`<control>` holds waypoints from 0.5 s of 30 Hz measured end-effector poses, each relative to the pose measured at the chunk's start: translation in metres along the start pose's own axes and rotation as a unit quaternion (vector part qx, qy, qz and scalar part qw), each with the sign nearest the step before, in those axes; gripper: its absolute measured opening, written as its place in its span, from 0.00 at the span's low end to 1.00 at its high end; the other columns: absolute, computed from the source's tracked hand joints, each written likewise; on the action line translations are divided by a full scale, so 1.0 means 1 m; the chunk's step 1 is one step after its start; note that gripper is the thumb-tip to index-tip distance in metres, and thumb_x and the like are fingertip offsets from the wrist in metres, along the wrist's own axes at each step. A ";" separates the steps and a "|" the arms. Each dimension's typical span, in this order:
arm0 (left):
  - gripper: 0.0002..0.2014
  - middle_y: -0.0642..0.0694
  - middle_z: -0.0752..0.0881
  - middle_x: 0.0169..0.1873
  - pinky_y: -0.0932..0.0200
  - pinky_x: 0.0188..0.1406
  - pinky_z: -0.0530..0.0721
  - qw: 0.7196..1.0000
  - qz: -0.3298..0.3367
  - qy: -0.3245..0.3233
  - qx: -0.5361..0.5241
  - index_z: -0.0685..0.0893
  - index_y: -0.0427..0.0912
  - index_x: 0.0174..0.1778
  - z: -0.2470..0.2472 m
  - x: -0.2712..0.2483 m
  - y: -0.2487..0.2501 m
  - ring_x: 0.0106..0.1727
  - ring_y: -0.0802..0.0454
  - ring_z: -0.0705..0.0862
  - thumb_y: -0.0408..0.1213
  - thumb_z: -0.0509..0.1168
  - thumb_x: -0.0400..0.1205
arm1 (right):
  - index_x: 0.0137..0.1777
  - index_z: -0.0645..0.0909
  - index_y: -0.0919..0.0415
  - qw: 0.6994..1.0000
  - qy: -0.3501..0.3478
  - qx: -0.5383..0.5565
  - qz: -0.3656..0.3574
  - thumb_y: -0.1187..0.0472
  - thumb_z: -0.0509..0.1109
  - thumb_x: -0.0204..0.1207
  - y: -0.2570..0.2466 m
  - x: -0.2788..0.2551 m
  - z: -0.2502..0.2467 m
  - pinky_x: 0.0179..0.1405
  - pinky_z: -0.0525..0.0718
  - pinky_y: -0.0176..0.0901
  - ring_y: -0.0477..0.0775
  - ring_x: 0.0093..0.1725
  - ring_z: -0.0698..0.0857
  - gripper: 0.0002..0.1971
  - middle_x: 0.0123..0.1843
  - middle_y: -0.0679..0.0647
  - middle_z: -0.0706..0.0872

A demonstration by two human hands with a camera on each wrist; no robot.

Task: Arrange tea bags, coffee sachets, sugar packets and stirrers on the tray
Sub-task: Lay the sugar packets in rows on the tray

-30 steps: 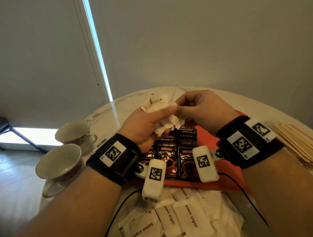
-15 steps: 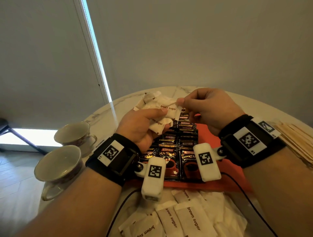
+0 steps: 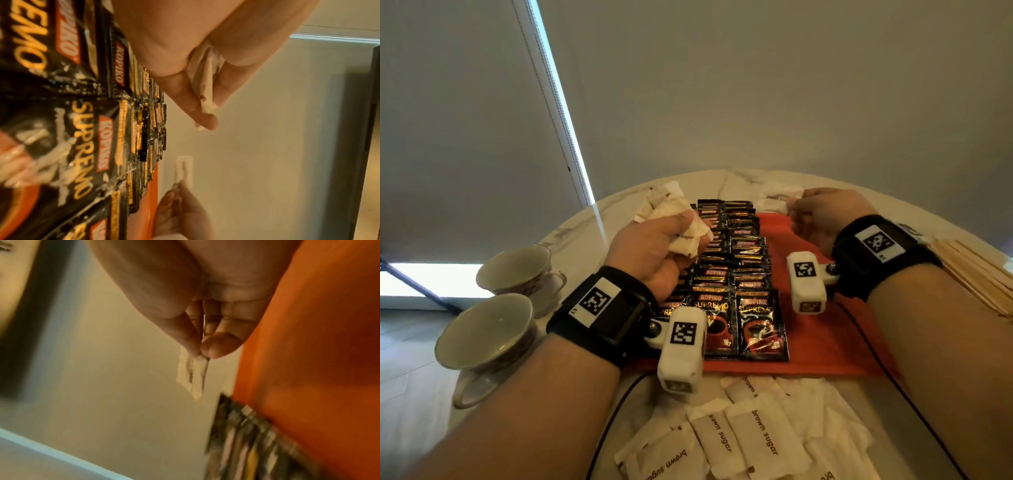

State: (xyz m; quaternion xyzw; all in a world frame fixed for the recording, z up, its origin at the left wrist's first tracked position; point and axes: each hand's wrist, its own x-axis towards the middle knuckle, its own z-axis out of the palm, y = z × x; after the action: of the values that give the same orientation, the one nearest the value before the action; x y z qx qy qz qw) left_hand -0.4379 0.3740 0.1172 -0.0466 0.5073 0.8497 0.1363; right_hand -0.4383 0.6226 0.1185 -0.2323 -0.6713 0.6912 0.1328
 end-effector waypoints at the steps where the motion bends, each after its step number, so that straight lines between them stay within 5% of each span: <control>1: 0.08 0.35 0.93 0.46 0.57 0.28 0.89 1.000 -0.002 -0.001 0.002 0.83 0.38 0.59 0.000 0.000 0.000 0.39 0.43 0.93 0.27 0.70 0.86 | 0.39 0.80 0.58 0.999 0.003 -0.033 0.018 0.73 0.71 0.79 0.005 0.012 -0.007 0.36 0.87 0.46 0.52 0.33 0.84 0.12 0.39 0.59 0.85; 5: 0.07 0.33 0.91 0.52 0.57 0.28 0.90 1.000 -0.004 -0.004 -0.001 0.82 0.40 0.56 0.000 -0.001 0.002 0.49 0.39 0.92 0.26 0.70 0.86 | 0.42 0.83 0.54 0.989 0.024 -0.137 0.057 0.64 0.75 0.77 0.016 0.043 -0.022 0.58 0.91 0.56 0.56 0.46 0.89 0.05 0.45 0.55 0.89; 11: 0.09 0.44 0.93 0.30 0.56 0.30 0.92 1.000 0.009 -0.009 -0.006 0.81 0.43 0.56 -0.002 0.002 0.003 0.43 0.42 0.92 0.26 0.69 0.86 | 0.43 0.83 0.57 0.983 0.002 -0.172 0.064 0.65 0.74 0.80 0.012 0.053 -0.008 0.56 0.92 0.51 0.54 0.45 0.91 0.05 0.45 0.56 0.90; 15: 0.11 0.37 0.94 0.43 0.58 0.29 0.90 1.000 0.012 -0.007 0.003 0.82 0.43 0.59 -0.004 0.005 0.002 0.47 0.39 0.92 0.26 0.70 0.86 | 0.46 0.86 0.59 0.985 -0.011 -0.158 0.065 0.66 0.78 0.74 0.018 0.065 -0.009 0.56 0.92 0.55 0.57 0.50 0.94 0.04 0.49 0.59 0.93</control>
State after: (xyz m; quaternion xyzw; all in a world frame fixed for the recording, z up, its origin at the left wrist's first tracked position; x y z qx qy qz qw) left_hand -0.4431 0.3708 0.1156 -0.0342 0.5092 0.8502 0.1293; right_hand -0.4865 0.6616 0.0913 -0.2861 -0.7571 0.5859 0.0419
